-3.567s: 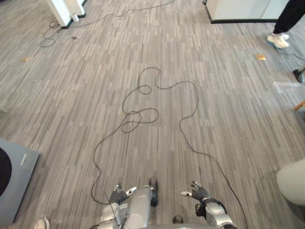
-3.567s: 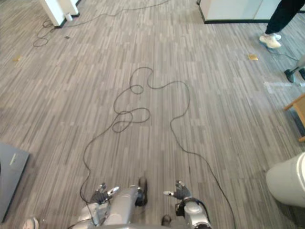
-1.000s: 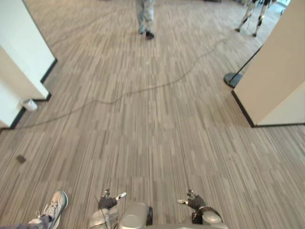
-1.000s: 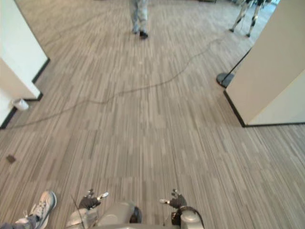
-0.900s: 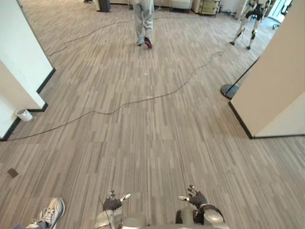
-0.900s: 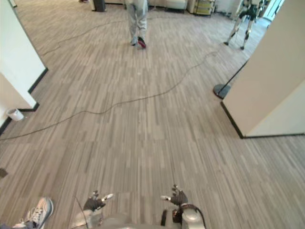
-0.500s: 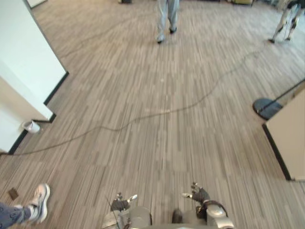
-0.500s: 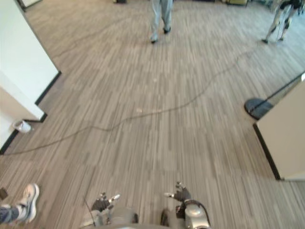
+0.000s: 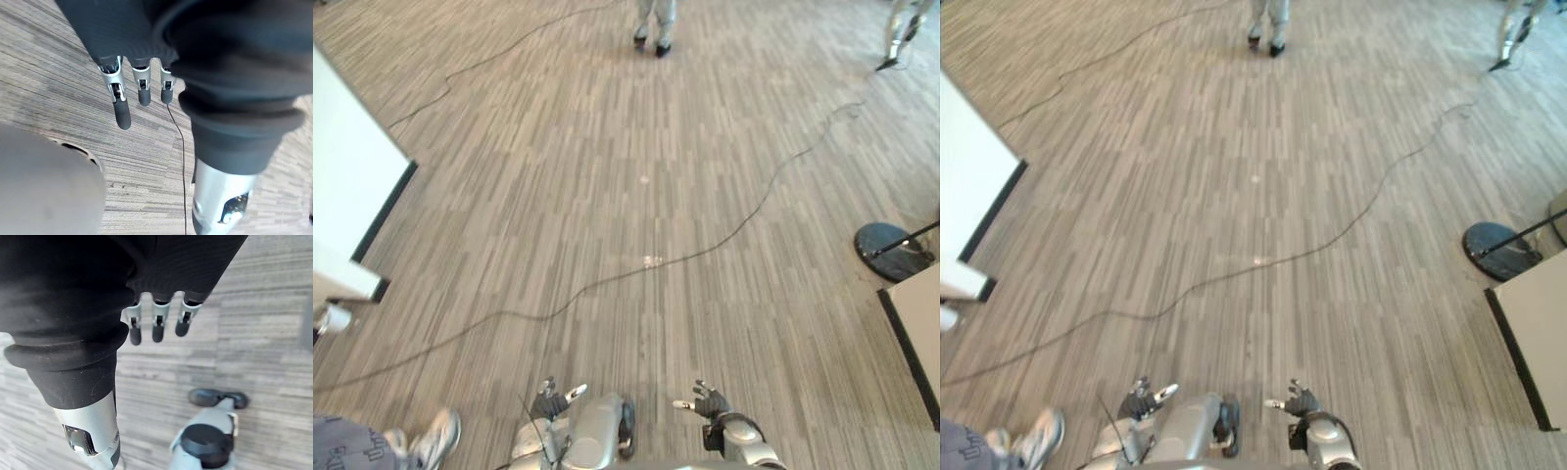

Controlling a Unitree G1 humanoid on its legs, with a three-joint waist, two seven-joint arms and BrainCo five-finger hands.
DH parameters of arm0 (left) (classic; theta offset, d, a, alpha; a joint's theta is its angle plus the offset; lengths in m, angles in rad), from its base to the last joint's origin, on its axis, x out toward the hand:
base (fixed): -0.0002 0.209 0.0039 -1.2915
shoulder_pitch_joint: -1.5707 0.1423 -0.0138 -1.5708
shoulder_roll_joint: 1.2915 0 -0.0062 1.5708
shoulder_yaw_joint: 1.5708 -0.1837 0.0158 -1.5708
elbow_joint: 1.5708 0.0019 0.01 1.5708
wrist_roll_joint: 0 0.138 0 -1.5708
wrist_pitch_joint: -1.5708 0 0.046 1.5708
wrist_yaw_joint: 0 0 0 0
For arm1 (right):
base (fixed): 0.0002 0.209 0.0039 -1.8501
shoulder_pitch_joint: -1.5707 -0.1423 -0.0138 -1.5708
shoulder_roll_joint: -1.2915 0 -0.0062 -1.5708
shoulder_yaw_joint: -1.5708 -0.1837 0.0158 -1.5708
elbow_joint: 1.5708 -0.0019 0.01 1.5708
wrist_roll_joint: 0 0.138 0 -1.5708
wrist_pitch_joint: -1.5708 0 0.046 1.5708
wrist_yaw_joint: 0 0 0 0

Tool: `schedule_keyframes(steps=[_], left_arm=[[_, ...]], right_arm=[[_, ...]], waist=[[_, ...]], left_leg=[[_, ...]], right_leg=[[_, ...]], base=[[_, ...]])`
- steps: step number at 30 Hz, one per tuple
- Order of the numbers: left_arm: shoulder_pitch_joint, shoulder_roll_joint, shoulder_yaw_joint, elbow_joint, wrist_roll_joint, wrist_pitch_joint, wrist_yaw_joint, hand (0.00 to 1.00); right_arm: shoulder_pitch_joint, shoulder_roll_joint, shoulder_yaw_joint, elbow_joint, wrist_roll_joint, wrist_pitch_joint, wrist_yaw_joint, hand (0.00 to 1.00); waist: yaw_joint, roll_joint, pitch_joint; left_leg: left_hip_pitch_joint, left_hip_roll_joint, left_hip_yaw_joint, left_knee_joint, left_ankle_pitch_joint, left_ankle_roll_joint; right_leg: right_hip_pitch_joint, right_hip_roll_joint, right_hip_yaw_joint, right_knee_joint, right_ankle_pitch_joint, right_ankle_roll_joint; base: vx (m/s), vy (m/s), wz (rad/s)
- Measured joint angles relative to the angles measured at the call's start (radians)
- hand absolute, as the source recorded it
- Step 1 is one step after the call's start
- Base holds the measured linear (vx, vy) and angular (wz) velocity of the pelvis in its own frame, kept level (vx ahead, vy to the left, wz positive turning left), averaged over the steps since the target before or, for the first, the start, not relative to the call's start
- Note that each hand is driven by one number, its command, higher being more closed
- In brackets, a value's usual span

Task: Organize washtable

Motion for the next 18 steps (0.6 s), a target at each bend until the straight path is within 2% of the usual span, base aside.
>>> schedule_keyframes(steps=[1,3,4,5,6,7,8,9,10,11,12,13,14,15,16,18], left_arm=[[0.000,-0.003,-0.001,0.001,0.002,0.008,0.001,0.00],[0.004,-0.013,-0.001,0.001,0.005,0.015,0.001,0.00],[0.001,-0.013,-0.001,0.001,0.011,0.015,0.001,0.00],[-0.002,-0.012,-0.001,0.001,0.013,0.015,0.000,0.00],[-0.007,-0.014,-0.001,0.003,0.016,0.015,-0.002,0.00],[-0.007,-0.015,-0.001,0.007,0.017,0.015,-0.002,0.00],[-0.007,-0.016,0.000,0.016,0.017,0.015,-0.002,0.00],[-0.002,-0.019,0.002,0.022,0.018,0.015,-0.002,0.00],[0.012,-0.022,0.001,0.030,0.018,0.013,-0.002,0.00],[0.022,-0.008,0.005,0.028,0.026,0.012,-0.005,0.00],[0.018,-0.007,0.009,0.030,0.030,0.014,-0.002,0.00],[0.020,-0.043,0.016,0.036,0.038,0.025,-0.002,0.00],[0.025,-0.057,0.025,0.036,0.039,0.029,-0.003,0.00],[0.031,-0.075,0.053,0.031,0.037,0.033,-0.003,0.00],[0.024,-0.074,0.052,0.025,0.041,0.035,-0.004,0.00],[0.027,-0.054,0.043,0.002,0.046,0.033,-0.005,0.00]], right_arm=[[0.024,-0.002,-0.021,-0.052,-0.002,-0.004,0.000,0.00],[0.050,-0.003,-0.041,-0.102,-0.002,-0.017,-0.001,0.00],[0.061,-0.001,-0.043,-0.139,-0.001,-0.026,0.000,0.00],[0.067,0.000,-0.046,-0.155,-0.001,-0.027,0.000,0.00],[0.070,0.005,-0.075,-0.167,-0.001,-0.030,0.000,0.00],[0.068,0.002,-0.087,-0.165,0.000,-0.033,-0.001,0.00],[0.065,-0.003,-0.101,-0.158,-0.001,-0.033,0.000,0.00],[0.061,-0.009,-0.104,-0.152,-0.001,-0.033,0.000,0.00],[0.058,-0.011,-0.102,-0.151,-0.001,-0.031,-0.001,0.00],[0.065,-0.010,-0.098,-0.140,-0.002,-0.023,0.001,0.00],[0.066,-0.008,-0.097,-0.141,-0.002,-0.022,0.001,0.00],[0.056,-0.047,-0.082,-0.148,0.000,-0.019,0.000,0.00],[0.053,-0.057,-0.068,-0.150,0.000,-0.015,-0.001,0.00],[0.048,-0.059,-0.057,-0.145,0.003,-0.014,-0.002,0.00],[0.034,-0.045,-0.055,-0.122,0.009,-0.008,-0.004,0.00],[0.027,-0.024,-0.038,-0.090,0.015,0.000,-0.008,0.00]], waist=[[-0.005,0.007,0.007],[-0.020,0.025,0.014],[-0.033,0.021,0.015],[-0.033,0.018,0.016],[-0.033,0.011,0.016],[-0.033,0.009,0.017],[-0.035,0.009,0.017],[-0.050,0.011,0.014],[-0.070,0.018,0.004],[-0.084,-0.002,-0.011],[-0.090,0.004,-0.016],[-0.078,0.087,-0.030],[-0.073,0.113,-0.029],[-0.060,0.133,-0.022],[-0.054,0.133,-0.019],[-0.052,0.089,-0.004]], left_leg=[[0.086,-0.007,-0.004,-0.031,-0.029,0.003],[0.217,-0.007,-0.025,-0.107,-0.048,0.004],[0.281,-0.007,-0.052,-0.145,-0.065,0.000],[0.307,-0.007,-0.061,-0.159,-0.073,-0.008],[0.354,-0.006,-0.078,-0.180,-0.095,-0.022],[0.400,-0.007,-0.092,-0.202,-0.109,-0.039],[0.447,-0.007,-0.110,-0.231,-0.119,-0.056],[0.504,0.003,-0.133,-0.261,-0.137,-0.086],[0.529,0.017,-0.165,-0.247,-0.158,-0.112],[0.498,0.014,-0.214,-0.120,-0.168,-0.130],[0.459,0.016,-0.228,-0.009,-0.168,-0.132],[0.312,0.101,-0.225,0.334,-0.049,-0.182],[0.258,0.125,-0.215,0.445,0.057,-0.194],[0.174,0.182,-0.191,0.606,0.121,-0.192],[0.111,0.212,-0.166,0.679,0.119,-0.191],[0.051,0.219,-0.162,0.683,0.118,-0.191]], right_leg=[[-0.086,0.003,-0.045,0.111,-0.039,-0.057],[-0.193,0.010,-0.151,0.099,-0.102,-0.103],[-0.265,0.015,-0.217,0.025,-0.137,-0.120],[-0.301,0.018,-0.243,-0.029,-0.141,-0.125],[-0.355,0.021,-0.287,-0.182,-0.138,-0.126],[-0.366,0.030,-0.314,-0.333,-0.119,-0.127],[-0.373,0.040,-0.323,-0.464,-0.090,-0.141],[-0.379,0.046,-0.329,-0.540,-0.066,-0.168],[-0.380,0.058,-0.330,-0.541,-0.047,-0.193],[-0.363,0.062,-0.325,-0.549,0.023,-0.241],[-0.355,0.071,-0.314,-0.540,0.104,-0.260],[-0.313,0.124,-0.348,-0.528,0.034,-0.264],[-0.293,0.149,-0.346,-0.542,0.020,-0.275],[-0.241,0.194,-0.325,-0.579,-0.004,-0.291],[-0.173,0.210,-0.307,-0.610,-0.026,-0.302],[-0.074,0.212,-0.279,-0.669,-0.042,-0.301]], base=[[0.43,0.143,0.05],[0.56,0.129,0.27],[0.62,0.096,0.47],[0.51,0.049,0.55],[0.42,0.029,0.48],[0.57,0.012,0.59],[0.66,-0.033,0.82],[0.70,-0.068,1.11],[0.75,-0.134,1.45],[0.78,-0.213,1.28],[0.92,-0.237,0.92],[0.75,-0.190,0.25],[0.86,-0.162,-0.35],[0.82,-0.158,-0.61],[0.80,-0.161,-0.57],[0.49,-0.108,-0.25]])
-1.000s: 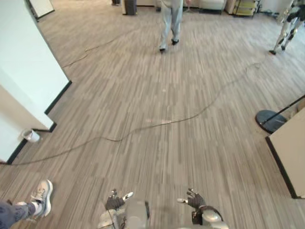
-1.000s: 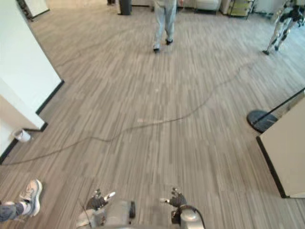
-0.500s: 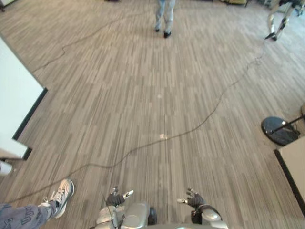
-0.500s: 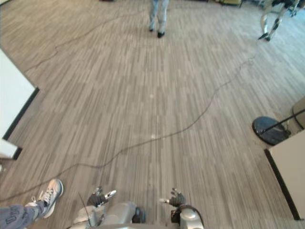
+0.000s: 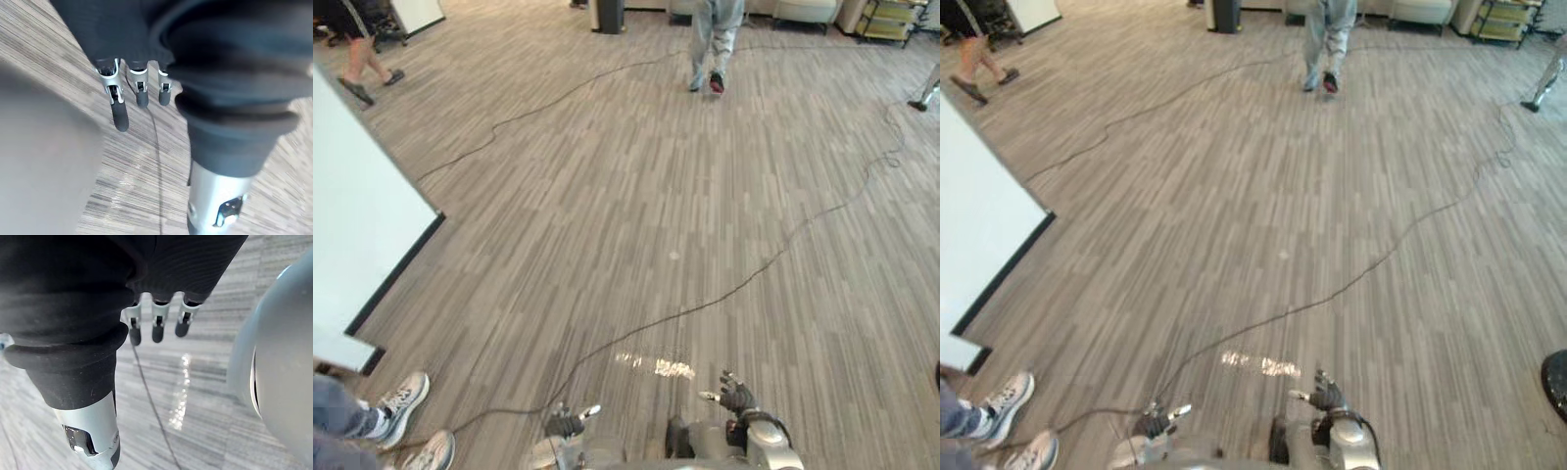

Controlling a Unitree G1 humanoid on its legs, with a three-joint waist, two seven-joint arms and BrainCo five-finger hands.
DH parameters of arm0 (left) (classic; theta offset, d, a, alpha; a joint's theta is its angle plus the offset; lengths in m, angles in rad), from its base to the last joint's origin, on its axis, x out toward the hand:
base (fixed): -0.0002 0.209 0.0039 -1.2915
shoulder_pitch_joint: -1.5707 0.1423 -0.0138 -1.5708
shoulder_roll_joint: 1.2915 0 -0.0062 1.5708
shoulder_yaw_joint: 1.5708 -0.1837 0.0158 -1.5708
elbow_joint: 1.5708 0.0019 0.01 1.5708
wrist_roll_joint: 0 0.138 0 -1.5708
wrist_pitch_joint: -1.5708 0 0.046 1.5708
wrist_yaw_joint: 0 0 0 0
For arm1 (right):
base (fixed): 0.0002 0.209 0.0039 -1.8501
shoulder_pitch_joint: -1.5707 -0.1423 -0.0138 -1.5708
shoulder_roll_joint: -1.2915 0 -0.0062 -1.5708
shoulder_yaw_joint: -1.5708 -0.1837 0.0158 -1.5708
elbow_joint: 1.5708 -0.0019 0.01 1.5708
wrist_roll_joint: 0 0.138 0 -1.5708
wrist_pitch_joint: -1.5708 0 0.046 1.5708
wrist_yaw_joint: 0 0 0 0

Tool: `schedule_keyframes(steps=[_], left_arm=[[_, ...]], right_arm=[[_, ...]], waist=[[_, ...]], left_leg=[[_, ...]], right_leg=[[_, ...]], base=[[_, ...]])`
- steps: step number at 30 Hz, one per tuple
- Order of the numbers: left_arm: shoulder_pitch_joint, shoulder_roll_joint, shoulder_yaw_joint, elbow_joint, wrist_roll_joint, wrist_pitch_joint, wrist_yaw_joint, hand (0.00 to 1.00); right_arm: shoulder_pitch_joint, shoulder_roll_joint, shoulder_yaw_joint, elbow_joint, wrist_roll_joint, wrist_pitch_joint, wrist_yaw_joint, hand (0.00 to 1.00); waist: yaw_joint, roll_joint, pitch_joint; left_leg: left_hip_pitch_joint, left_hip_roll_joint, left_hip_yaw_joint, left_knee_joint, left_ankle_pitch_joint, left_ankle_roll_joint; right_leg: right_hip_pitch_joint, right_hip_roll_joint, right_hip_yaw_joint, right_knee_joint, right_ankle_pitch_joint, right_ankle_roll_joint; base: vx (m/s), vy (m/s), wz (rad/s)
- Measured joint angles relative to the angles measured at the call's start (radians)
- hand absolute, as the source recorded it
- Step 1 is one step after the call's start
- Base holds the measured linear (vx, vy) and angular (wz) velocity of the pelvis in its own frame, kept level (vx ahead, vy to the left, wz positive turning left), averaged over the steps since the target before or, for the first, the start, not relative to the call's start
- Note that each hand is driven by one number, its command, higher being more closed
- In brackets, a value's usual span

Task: Organize washtable

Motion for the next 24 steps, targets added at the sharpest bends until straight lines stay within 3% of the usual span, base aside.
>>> schedule_keyframes(steps=[1,2,4,6,7,8,10,11,12,15,17,19,20,21,22,24], left_arm=[[0.004,0.012,-0.005,-0.012,-0.001,-0.002,0.001,0.00],[0.005,0.016,-0.008,-0.026,-0.001,-0.007,0.001,0.00],[0.002,0.017,-0.009,-0.027,-0.001,-0.019,0.001,0.00],[0.001,0.007,-0.010,-0.024,-0.001,-0.029,0.005,0.00],[0.004,0.006,-0.012,-0.019,-0.002,-0.031,0.006,0.00],[0.008,0.005,-0.011,-0.017,-0.002,-0.031,0.006,0.00],[0.009,0.024,-0.009,-0.009,-0.001,-0.031,0.004,0.00],[0.008,0.026,-0.009,-0.005,-0.001,-0.031,0.005,0.00],[0.001,0.031,-0.009,0.001,-0.001,-0.030,0.005,0.00],[-0.002,0.041,-0.010,0.027,-0.002,-0.030,0.006,0.00],[0.001,0.042,-0.010,0.028,-0.001,-0.030,0.005,0.00],[0.007,0.044,-0.002,0.028,-0.002,-0.030,0.005,0.00],[0.009,0.046,0.004,0.027,-0.003,-0.030,0.005,0.00],[0.012,0.053,0.009,0.027,-0.004,-0.032,0.005,0.00],[0.007,0.049,0.009,0.038,-0.009,-0.030,0.009,0.00],[0.011,0.038,0.010,0.058,-0.012,-0.030,0.012,0.00]], right_arm=[[0.000,0.015,0.022,0.005,0.004,0.007,-0.001,0.00],[0.000,0.027,0.021,0.018,0.012,0.007,-0.001,0.00],[-0.009,0.036,0.018,0.030,0.021,0.010,-0.002,0.00],[-0.009,0.039,0.018,0.030,0.021,0.010,-0.011,0.00],[0.003,0.037,0.022,0.030,0.019,0.010,-0.012,0.00],[0.011,0.033,0.029,0.030,0.018,0.010,-0.012,0.00],[0.024,0.037,0.048,0.019,-0.003,0.005,-0.011,0.00],[0.025,0.035,0.046,0.015,-0.011,0.005,-0.011,0.00],[0.033,0.035,0.047,-0.007,-0.022,0.005,-0.008,0.00],[0.041,0.042,0.048,-0.018,-0.032,0.003,-0.003,0.00],[0.043,0.047,0.047,-0.003,-0.043,0.001,0.005,0.00],[0.042,0.050,0.047,0.020,-0.050,-0.009,0.005,0.00],[0.043,0.053,0.048,0.024,-0.050,-0.011,0.006,0.00],[0.043,0.058,0.048,0.033,-0.050,-0.009,0.007,0.00],[0.039,0.055,0.048,0.044,-0.049,-0.010,0.006,0.00],[0.040,0.049,0.047,0.054,-0.049,-0.014,0.004,0.00]], waist=[[0.000,-0.012,-0.003],[0.007,-0.037,-0.002],[0.027,-0.037,0.000],[0.028,-0.031,-0.002],[0.028,-0.025,-0.010],[0.029,-0.021,-0.015],[0.030,-0.053,-0.029],[0.029,-0.055,-0.028],[0.029,-0.062,-0.025],[0.025,-0.066,-0.023],[0.028,-0.073,-0.030],[0.026,-0.083,-0.041],[0.028,-0.098,-0.050],[0.033,-0.118,-0.060],[0.031,-0.112,-0.073],[0.022,-0.088,-0.086]], left_leg=[[-0.053,-0.003,0.015,-0.049,-0.014,-0.001],[-0.085,-0.021,0.024,-0.206,-0.069,-0.003],[-0.103,-0.080,-0.041,-0.512,-0.103,-0.001],[-0.114,-0.126,-0.155,-0.719,-0.083,-0.018],[-0.101,-0.127,-0.173,-0.756,0.011,0.004],[-0.087,-0.124,-0.161,-0.747,0.039,0.009],[-0.051,-0.118,-0.056,-0.732,-0.013,0.042],[-0.039,-0.118,-0.035,-0.732,-0.027,0.049],[0.008,-0.121,0.004,-0.736,-0.059,0.072],[0.079,-0.133,0.018,-0.761,-0.079,0.089],[0.136,-0.130,0.011,-0.814,-0.079,0.091],[0.143,-0.130,-0.007,-0.830,-0.081,0.084],[0.137,-0.141,-0.010,-0.830,-0.085,0.076],[0.132,-0.158,-0.011,-0.828,-0.092,0.066],[0.133,-0.151,-0.026,-0.821,-0.099,0.054],[0.146,-0.136,-0.052,-0.839,-0.098,0.045]], right_leg=[[0.072,0.001,0.023,-0.060,-0.002,0.000],[0.113,-0.001,0.060,-0.098,0.001,0.006],[0.142,-0.003,0.129,-0.117,-0.010,0.027],[0.160,-0.002,0.185,-0.116,-0.034,0.059],[0.170,0.000,0.224,-0.107,-0.060,0.084],[0.180,0.000,0.239,-0.099,-0.074,0.093],[0.145,-0.037,0.281,0.012,-0.115,0.142],[0.122,-0.043,0.270,0.064,-0.116,0.145],[0.057,-0.072,0.219,0.240,-0.104,0.166],[0.018,-0.128,0.148,0.374,-0.130,0.170],[0.019,-0.173,0.089,0.329,-0.152,0.168],[0.024,-0.185,0.084,0.164,-0.135,0.163],[0.024,-0.200,0.083,0.081,-0.073,0.153],[0.021,-0.220,0.085,0.028,-0.014,0.171],[0.049,-0.218,0.076,-0.001,-0.029,0.189],[0.086,-0.203,0.039,-0.057,-0.027,0.187]], base=[[0.56,-0.104,-0.46],[0.52,-0.074,-0.62],[0.47,0.071,-1.06],[0.44,0.196,-1.16],[0.26,0.178,-1.04],[0.33,0.230,-1.28],[0.31,0.232,-1.17],[0.27,0.266,-1.06],[0.17,0.208,-0.66],[0.13,0.125,-0.16],[0.14,0.035,0.17],[0.15,-0.041,0.29],[0.16,-0.098,0.21],[0.17,-0.154,0.19],[0.20,-0.198,0.28],[0.18,-0.177,0.35]])
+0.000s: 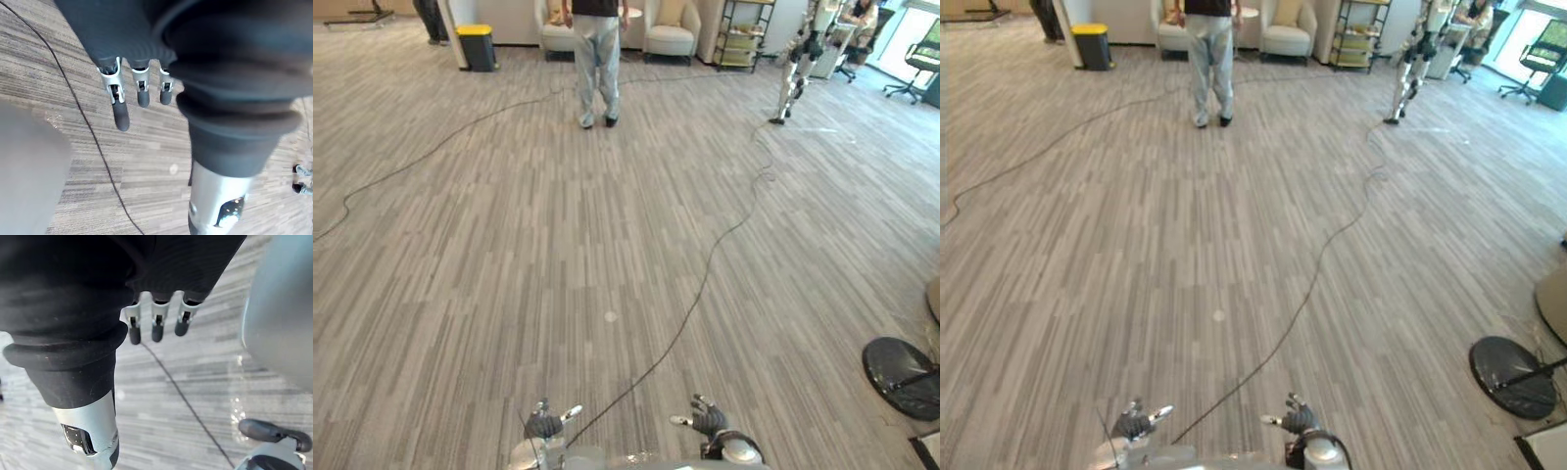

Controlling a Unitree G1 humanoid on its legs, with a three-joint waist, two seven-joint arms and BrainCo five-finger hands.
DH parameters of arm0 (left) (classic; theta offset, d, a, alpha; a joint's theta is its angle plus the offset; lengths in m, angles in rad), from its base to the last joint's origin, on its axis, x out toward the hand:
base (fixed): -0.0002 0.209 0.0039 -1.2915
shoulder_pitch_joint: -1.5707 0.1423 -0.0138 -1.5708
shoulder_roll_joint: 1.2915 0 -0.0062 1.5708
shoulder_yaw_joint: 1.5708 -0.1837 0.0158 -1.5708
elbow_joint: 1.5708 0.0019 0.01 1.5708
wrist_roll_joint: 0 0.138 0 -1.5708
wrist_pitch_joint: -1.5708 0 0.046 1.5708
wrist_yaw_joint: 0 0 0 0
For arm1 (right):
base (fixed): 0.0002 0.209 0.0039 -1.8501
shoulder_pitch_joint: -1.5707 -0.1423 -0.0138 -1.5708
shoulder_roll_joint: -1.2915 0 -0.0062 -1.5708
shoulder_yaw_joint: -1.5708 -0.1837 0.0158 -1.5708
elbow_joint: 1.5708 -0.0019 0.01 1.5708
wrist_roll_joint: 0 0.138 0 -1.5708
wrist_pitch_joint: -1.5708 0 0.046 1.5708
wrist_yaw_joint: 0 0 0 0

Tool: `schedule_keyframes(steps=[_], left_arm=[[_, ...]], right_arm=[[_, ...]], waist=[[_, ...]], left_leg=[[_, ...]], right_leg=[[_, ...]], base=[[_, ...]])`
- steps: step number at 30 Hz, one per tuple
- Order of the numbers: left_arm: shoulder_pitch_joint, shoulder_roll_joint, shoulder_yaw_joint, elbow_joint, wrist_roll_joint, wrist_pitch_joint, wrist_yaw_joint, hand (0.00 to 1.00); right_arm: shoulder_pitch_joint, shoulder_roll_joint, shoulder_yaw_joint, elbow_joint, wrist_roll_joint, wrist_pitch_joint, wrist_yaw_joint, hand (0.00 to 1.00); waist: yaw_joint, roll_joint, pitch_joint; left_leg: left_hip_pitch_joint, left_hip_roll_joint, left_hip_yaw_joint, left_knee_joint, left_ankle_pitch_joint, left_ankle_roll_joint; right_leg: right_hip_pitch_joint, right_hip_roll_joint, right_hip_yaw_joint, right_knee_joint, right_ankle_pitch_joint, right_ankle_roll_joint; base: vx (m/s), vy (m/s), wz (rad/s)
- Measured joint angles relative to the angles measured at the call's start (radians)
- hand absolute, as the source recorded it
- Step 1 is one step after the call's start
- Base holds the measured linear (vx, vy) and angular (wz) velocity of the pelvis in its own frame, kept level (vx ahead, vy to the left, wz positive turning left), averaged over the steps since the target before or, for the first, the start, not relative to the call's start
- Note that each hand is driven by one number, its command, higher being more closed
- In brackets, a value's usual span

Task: Organize washtable

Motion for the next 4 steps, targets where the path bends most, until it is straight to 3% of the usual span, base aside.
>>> schedule_keyframes(steps=[4], left_arm=[[0.005,-0.019,0.006,0.006,-0.008,-0.001,0.010,0.00]], right_arm=[[0.000,-0.015,-0.001,0.012,0.000,-0.001,-0.004,0.00]], waist=[[0.003,0.010,-0.005]], left_leg=[[0.049,0.014,-0.052,-0.064,0.021,-0.034]], right_leg=[[0.078,0.017,-0.067,-0.073,0.008,-0.011]], base=[[0.10,-0.115,0.37]])
